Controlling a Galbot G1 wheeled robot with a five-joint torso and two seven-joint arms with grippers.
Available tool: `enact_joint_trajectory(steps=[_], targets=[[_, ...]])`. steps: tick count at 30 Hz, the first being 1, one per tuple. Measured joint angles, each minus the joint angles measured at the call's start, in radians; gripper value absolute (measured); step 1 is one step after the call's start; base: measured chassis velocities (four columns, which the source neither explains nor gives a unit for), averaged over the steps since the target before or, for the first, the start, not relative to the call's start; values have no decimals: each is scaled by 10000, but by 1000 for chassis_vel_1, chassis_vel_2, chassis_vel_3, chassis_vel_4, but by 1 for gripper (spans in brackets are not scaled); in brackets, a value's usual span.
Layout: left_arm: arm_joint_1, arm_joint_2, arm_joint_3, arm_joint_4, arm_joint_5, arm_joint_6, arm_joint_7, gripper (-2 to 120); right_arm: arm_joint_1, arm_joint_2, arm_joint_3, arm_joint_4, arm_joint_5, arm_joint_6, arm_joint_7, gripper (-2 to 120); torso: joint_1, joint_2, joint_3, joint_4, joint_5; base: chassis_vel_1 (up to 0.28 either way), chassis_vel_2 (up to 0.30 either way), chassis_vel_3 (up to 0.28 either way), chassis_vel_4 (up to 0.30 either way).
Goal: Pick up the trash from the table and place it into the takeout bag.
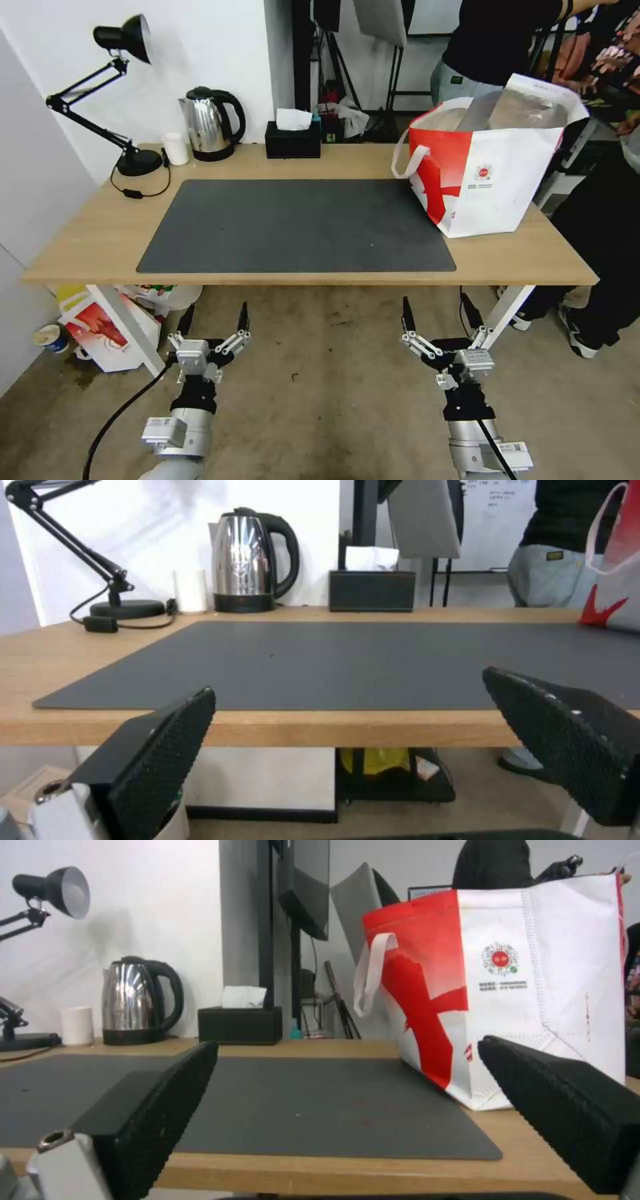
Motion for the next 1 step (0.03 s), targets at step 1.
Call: enact_joint_trajectory(steps=[1], targets=[[-7,-8,-3,0,-24,3,-1,100,0,0,0,0,0,0,0,100,0,0,0,0,0,0,0,0,0]])
